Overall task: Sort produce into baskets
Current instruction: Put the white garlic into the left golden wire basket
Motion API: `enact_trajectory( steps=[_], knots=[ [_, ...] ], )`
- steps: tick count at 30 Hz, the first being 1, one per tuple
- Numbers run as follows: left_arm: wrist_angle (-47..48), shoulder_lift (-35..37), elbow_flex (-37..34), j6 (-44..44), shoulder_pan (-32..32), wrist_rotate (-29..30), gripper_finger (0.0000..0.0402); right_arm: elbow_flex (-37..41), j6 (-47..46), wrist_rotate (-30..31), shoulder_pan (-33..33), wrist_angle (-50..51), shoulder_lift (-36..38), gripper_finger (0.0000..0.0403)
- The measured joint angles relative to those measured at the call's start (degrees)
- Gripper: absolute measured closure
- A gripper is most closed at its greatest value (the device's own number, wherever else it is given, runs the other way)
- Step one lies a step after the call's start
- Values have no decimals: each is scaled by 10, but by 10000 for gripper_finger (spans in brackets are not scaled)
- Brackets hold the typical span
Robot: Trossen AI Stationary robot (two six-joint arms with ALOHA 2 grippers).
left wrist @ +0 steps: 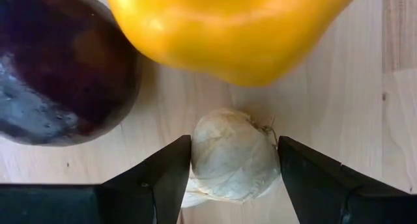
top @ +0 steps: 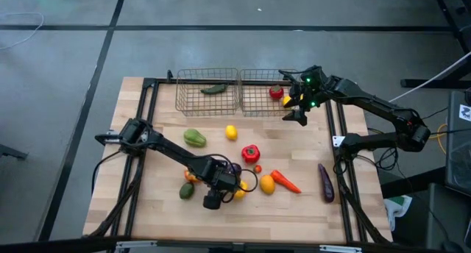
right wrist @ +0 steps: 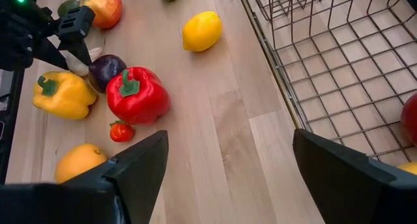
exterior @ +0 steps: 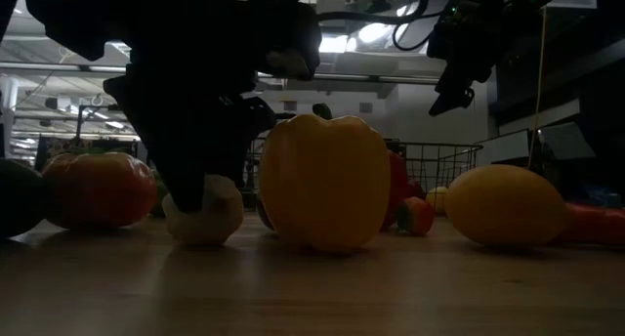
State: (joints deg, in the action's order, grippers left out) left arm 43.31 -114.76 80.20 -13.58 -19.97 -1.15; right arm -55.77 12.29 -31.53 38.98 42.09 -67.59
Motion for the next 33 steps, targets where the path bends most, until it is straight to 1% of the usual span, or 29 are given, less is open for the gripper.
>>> enact_trajectory(
  steps=[6,14,23,28,33],
  knots=[
    [1,0,0,-13,0,0,182,0,0,0,0,0,0,77],
    [8,-1,6,-15,0,0,216,0,0,0,0,0,0,77],
    [34,-2,35,-11,2,1,215,0,0,0,0,0,0,77],
    [65,-1,57,-9,6,1,214,0,0,0,0,0,0,77],
    [129,-1,86,-4,17,1,213,0,0,0,0,0,0,77]
  ],
)
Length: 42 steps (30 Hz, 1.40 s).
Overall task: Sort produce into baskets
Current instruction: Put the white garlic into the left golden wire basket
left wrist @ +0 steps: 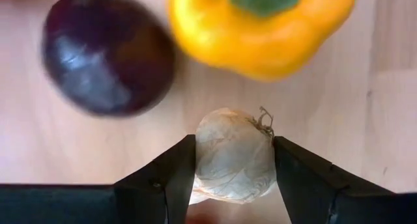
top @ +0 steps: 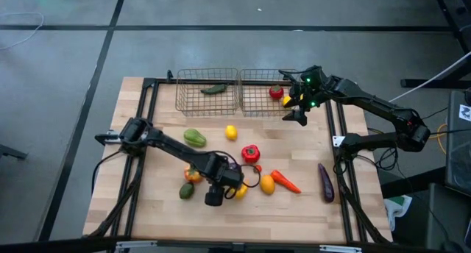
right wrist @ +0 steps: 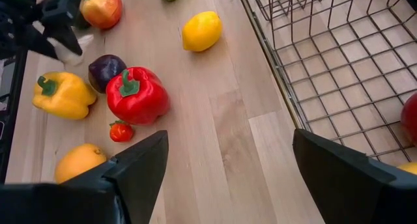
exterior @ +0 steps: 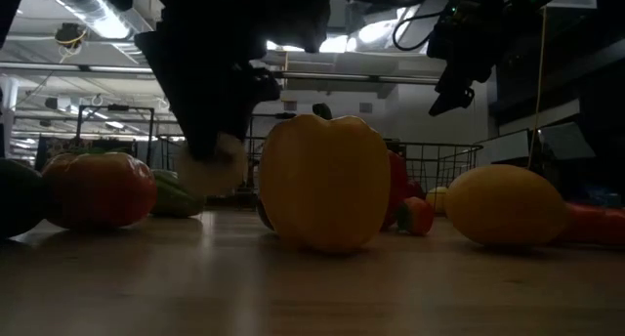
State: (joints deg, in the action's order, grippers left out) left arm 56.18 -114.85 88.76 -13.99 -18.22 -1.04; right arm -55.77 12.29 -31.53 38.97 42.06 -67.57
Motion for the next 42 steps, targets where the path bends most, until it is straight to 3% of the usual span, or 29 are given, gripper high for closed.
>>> enact_trajectory(
  steps=[11,17,31,42],
  knots=[
    [159,0,53,101,53,34,213,0,0,0,0,0,0,77],
    [225,0,77,149,94,95,213,0,0,0,0,0,0,77],
    [279,0,107,287,203,260,213,0,0,0,0,0,0,77],
    [315,0,175,325,272,393,213,0,2,0,0,0,0,77]
  ],
)
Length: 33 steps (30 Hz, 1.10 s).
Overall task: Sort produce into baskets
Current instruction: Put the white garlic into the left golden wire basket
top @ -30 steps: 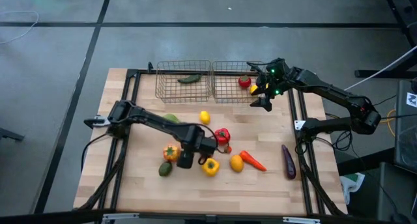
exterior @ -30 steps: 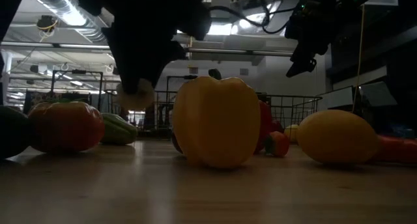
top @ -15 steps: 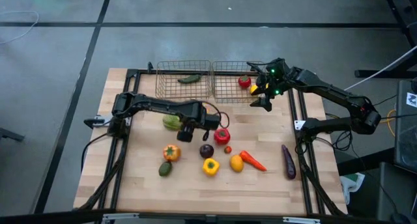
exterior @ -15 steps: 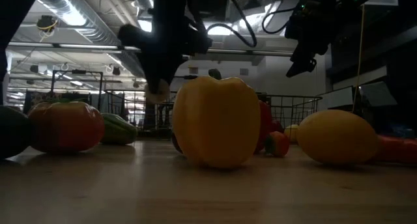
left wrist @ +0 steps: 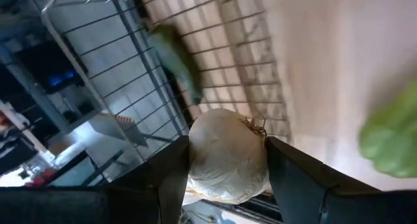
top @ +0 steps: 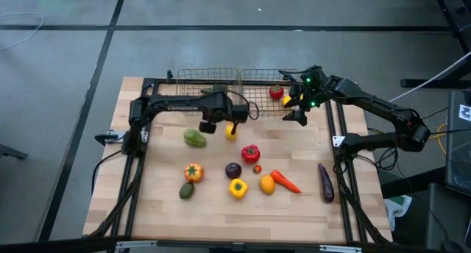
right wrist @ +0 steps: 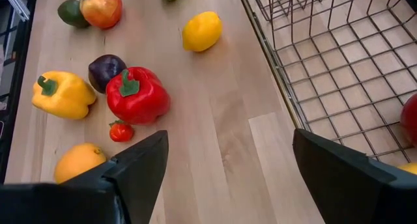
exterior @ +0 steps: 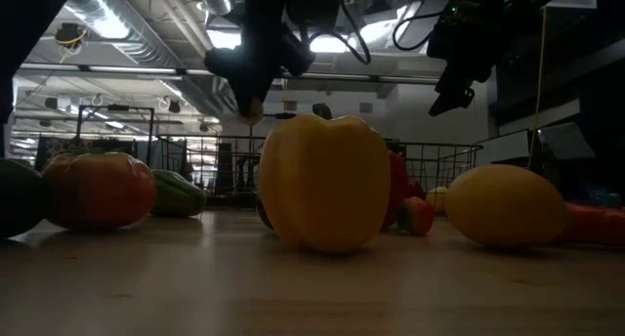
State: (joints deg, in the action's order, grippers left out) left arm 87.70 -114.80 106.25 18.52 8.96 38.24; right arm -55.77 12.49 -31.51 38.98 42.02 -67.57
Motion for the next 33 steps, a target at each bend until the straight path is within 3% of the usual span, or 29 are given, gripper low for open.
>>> enact_trajectory(
  steps=[11,23,33],
  knots=[
    [-120,0,2,43,119,-10,213,0,0,0,0,0,0,77],
    [-251,-4,2,-31,222,-246,213,0,0,0,0,0,0,77],
    [-269,-54,1,-103,257,-332,213,0,0,0,0,0,0,77]
  ],
)
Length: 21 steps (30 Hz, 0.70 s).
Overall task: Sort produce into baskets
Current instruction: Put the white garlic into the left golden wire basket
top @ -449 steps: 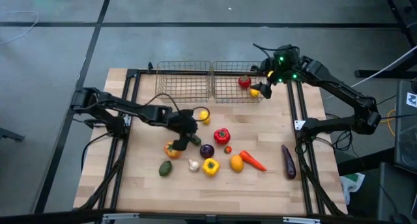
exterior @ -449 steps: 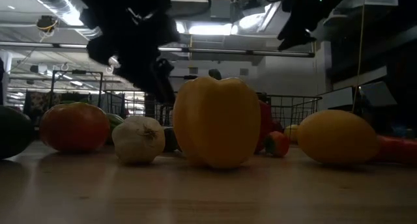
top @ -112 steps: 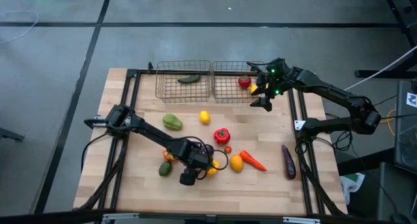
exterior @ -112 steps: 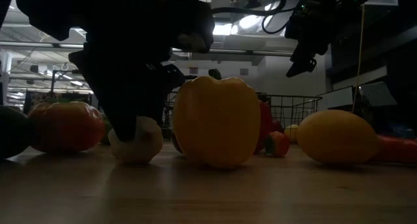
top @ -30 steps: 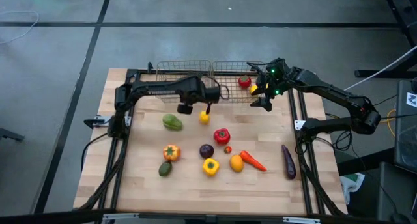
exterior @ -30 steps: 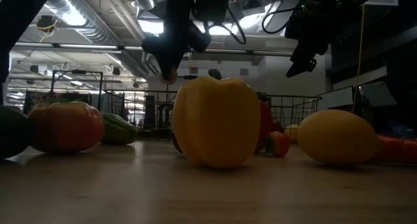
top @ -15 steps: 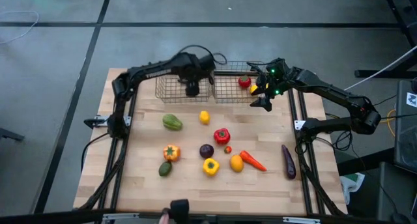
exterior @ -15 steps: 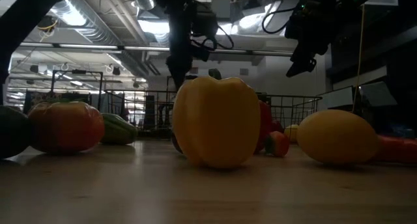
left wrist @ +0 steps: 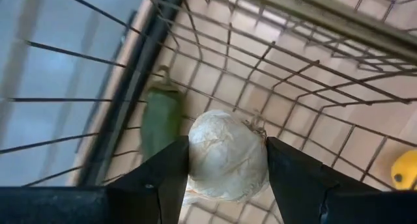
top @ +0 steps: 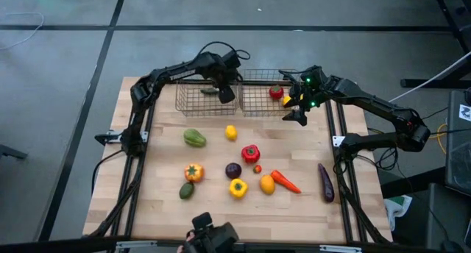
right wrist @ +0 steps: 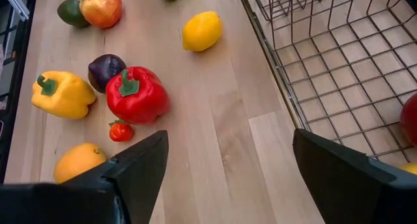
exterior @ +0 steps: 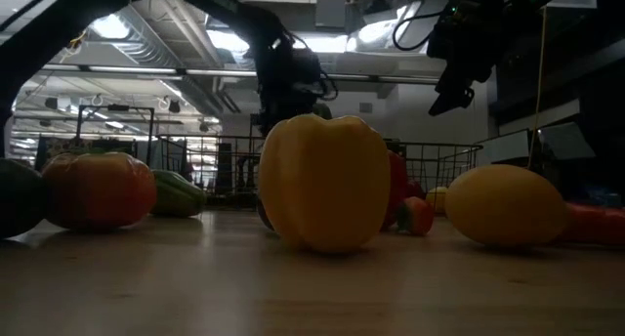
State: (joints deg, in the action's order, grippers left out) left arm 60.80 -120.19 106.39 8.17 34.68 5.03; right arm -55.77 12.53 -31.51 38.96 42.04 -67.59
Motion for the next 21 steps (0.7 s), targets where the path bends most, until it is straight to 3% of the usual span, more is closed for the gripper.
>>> enact_trajectory(
  steps=[13,21],
  knots=[
    [0,-32,0,-33,-1,13,212,0,0,0,0,0,0,77],
    [-2,-32,0,-76,2,22,167,0,0,0,0,0,0,77]
  ],
)
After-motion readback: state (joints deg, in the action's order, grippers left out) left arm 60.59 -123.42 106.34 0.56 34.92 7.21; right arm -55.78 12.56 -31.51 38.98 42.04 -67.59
